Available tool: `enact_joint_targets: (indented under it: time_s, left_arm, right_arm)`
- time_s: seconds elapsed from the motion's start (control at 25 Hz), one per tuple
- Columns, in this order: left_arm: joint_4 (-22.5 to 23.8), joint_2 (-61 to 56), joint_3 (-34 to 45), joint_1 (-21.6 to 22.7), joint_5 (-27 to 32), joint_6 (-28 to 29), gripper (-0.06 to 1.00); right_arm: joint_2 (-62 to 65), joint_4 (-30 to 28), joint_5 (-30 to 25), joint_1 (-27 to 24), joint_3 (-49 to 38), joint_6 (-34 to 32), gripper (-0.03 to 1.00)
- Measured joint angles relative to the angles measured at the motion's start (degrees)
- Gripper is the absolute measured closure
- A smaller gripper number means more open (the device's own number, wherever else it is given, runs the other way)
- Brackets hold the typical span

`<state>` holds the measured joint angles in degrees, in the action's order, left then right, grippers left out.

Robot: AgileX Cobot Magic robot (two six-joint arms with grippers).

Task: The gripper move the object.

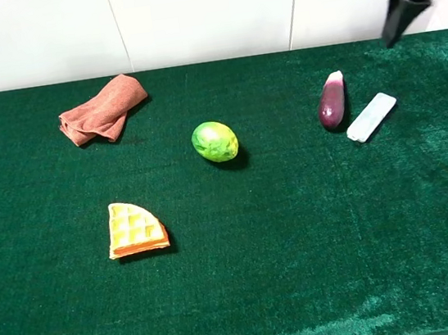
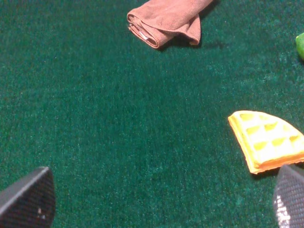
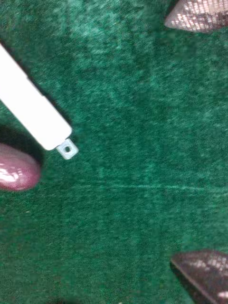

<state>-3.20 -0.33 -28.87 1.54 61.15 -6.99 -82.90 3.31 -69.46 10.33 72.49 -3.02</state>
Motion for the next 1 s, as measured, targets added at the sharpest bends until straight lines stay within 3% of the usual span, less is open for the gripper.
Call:
enact_joint_targets:
  time_s: [1.0]
  left_arm:
    - [0.0, 0.0, 0.0, 0.0, 0.0, 0.0, 0.02]
  right_arm:
    - [50.7, -0.9, -0.1, -0.5, -20.1, 0.1, 0.27]
